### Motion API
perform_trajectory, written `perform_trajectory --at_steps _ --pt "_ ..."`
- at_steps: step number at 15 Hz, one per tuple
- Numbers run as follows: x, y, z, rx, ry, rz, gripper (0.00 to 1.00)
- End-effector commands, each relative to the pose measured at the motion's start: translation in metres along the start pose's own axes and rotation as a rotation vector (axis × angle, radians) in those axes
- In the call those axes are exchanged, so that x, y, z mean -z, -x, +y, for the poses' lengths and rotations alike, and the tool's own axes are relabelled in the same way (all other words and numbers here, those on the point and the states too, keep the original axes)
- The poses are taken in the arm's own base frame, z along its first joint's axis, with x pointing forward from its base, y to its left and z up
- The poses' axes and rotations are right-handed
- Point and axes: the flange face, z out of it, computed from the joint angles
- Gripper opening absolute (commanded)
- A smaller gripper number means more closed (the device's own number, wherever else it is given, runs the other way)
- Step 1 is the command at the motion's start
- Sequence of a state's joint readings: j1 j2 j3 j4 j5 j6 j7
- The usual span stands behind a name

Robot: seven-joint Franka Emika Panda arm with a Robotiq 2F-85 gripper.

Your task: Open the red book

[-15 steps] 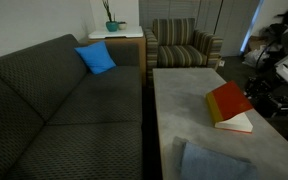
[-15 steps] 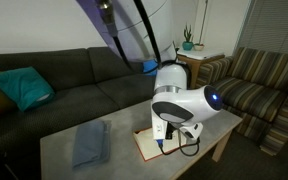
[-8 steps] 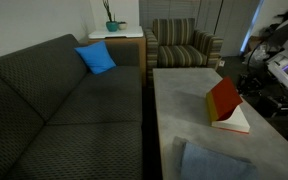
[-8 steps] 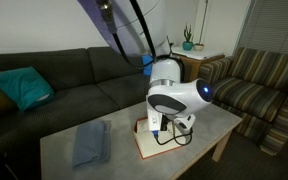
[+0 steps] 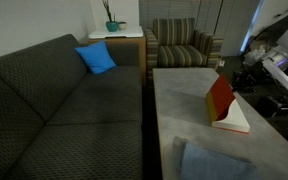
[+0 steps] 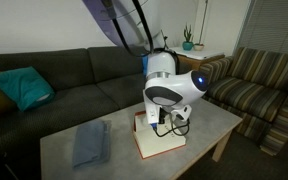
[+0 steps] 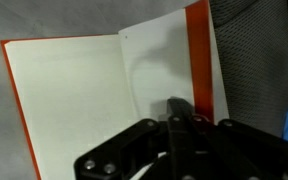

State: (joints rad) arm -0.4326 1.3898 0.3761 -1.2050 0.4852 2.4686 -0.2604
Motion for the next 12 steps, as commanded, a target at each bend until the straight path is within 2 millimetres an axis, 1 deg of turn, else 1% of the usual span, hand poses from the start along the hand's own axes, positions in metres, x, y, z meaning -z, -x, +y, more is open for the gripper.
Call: perform_trajectory --at_steps 1,5,12 --pt "0.007 0.006 -0.017 0.058 0.023 -0.023 0.0" --pt "0.005 0.007 -0.035 0.107 0.039 -0.036 0.0" --pt "-0.011 0.017 -0.067 0.191 0.069 -0.068 0.0"
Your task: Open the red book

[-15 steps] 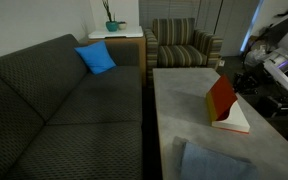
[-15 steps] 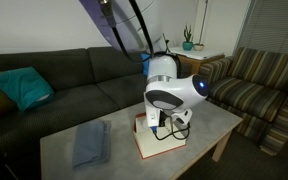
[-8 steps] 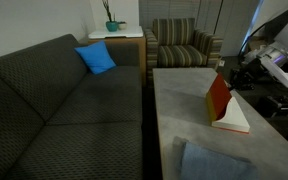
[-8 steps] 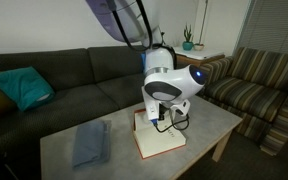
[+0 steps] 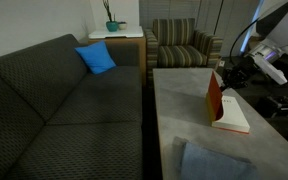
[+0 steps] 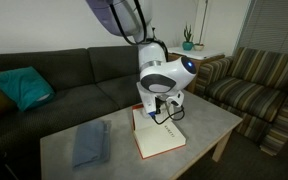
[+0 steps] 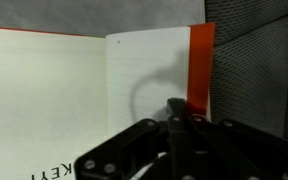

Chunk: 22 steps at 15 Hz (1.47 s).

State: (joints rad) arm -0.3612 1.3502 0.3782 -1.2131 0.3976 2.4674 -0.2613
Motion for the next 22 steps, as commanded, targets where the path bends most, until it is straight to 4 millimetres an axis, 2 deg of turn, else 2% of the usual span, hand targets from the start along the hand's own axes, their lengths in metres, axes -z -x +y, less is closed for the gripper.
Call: perform_trajectory --at_steps 1,6,16,20,22 --pt "-0.002 0.007 -0.019 0.055 0.012 -0.041 0.0" --pt "-0.015 0.01 -0.034 0.096 0.028 -0.075 0.0" --pt "-0.051 0.012 -0.022 0.104 0.051 -0.162 0.0" --pt "-0.069 0.007 -0.028 0.134 0.066 -0.14 0.0" --pt "-0.068 0.012 -0.036 0.148 0.077 -0.139 0.0"
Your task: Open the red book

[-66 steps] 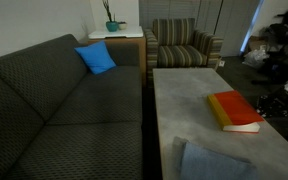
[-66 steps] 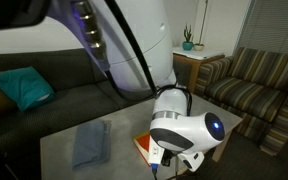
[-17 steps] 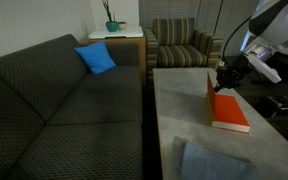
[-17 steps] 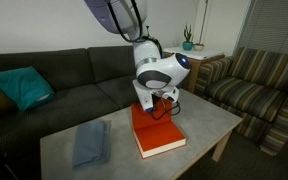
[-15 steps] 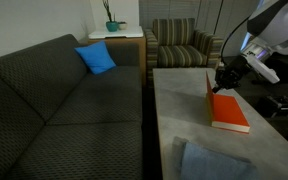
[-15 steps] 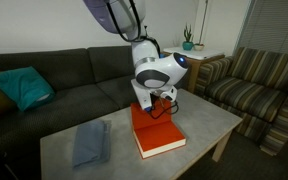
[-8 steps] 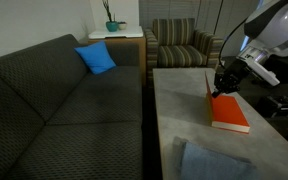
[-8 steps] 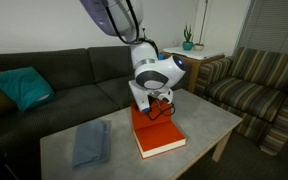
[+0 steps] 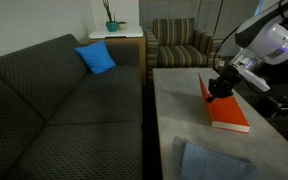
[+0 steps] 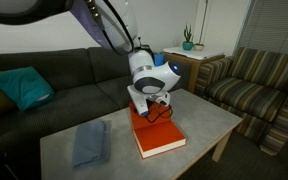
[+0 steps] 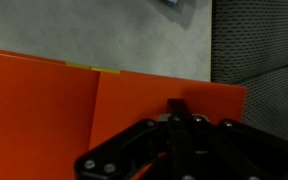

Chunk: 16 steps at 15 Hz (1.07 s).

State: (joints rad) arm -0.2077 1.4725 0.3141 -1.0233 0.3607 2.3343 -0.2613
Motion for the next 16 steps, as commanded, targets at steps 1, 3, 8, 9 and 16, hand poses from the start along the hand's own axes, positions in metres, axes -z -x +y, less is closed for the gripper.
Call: perform_trajectory --at_steps 1,3,8,9,16 --pt "-0.004 -0.001 -0.009 0.034 0.036 -0.014 0.0" --pt "-0.01 0.001 -0.014 0.046 0.057 -0.024 0.0" --pt "-0.033 0.014 -0.019 0.088 0.13 -0.055 0.0" --pt "-0.037 0.016 -0.02 0.092 0.145 -0.064 0.0" --pt "-0.044 0.021 -0.018 0.098 0.212 -0.095 0.0"
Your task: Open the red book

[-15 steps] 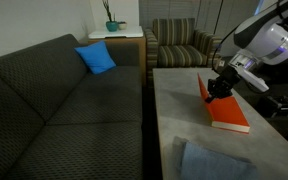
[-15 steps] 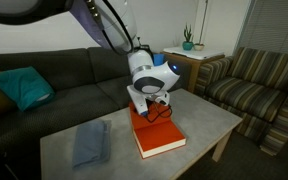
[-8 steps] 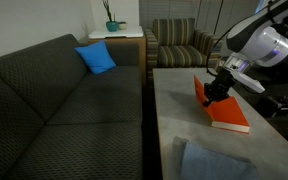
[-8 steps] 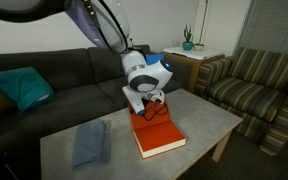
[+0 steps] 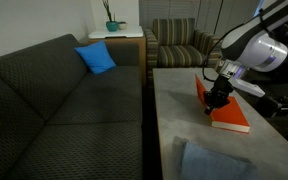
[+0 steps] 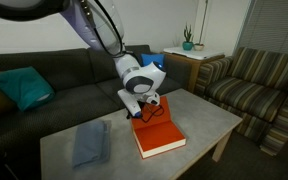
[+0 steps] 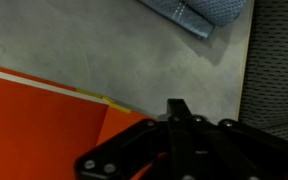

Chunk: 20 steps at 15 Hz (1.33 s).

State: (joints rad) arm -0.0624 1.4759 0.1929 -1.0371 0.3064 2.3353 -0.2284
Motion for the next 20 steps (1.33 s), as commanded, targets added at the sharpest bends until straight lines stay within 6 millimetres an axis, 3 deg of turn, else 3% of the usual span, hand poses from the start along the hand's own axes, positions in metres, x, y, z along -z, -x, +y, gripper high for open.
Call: perform_trajectory --at_steps 1,8,15,20 --pt "0.001 0.0 0.004 -0.003 0.044 -0.008 0.0" --pt "0.007 -0.002 0.016 0.005 0.088 -0.013 0.0" --pt "0.022 -0.012 0.026 0.071 0.266 0.021 0.0" --pt "0.04 -0.026 0.014 0.029 0.107 0.099 0.0"
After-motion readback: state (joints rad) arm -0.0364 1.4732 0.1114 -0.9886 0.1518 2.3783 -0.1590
